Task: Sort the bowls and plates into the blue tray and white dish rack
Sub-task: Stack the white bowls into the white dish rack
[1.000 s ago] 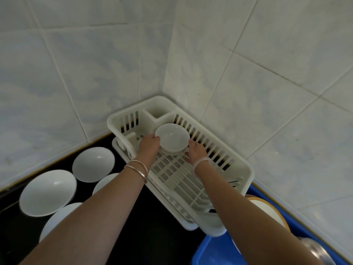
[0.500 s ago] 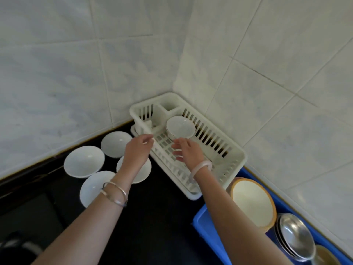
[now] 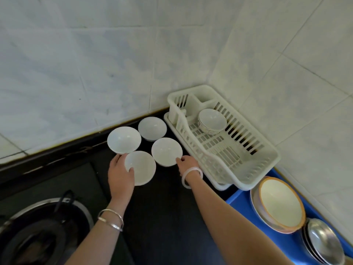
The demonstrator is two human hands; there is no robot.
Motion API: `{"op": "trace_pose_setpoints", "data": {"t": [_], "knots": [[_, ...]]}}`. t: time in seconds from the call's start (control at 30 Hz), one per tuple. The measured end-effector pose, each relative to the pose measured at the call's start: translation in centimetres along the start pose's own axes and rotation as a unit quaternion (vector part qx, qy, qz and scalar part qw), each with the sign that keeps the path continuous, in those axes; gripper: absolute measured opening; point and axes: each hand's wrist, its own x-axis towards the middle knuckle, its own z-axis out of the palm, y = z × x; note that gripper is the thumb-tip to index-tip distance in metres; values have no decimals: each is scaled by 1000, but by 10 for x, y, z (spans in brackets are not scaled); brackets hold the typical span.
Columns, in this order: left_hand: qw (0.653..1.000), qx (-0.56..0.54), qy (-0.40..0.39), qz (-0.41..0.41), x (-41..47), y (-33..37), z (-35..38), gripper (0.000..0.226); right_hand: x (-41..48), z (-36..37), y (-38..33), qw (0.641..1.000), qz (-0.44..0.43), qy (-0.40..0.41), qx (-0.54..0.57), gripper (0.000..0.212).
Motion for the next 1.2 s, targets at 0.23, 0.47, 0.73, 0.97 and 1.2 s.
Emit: {"op": "trace_pose_setpoints", "data": {"t": [0.23, 0.47, 0.73, 0.97, 1.2], "knots": [[982, -121, -45, -139, 13, -34, -1, 50, 18, 17, -3, 979, 91, 13, 183, 14], [925, -291, -99, -226, 19, -42, -5, 45, 6, 6, 2, 958, 85, 58, 269, 16], [909, -328, -101, -237, 18, -42, -7, 38, -24, 3, -23, 965, 20, 14, 260, 22], [896, -350, -93, -256, 15, -39, -8, 41, -34, 24, -45, 994, -9, -1, 111, 10], [899, -349, -102, -246, 16, -40, -8, 41, -39, 35, -52, 1000, -13, -9, 22, 18]]}}
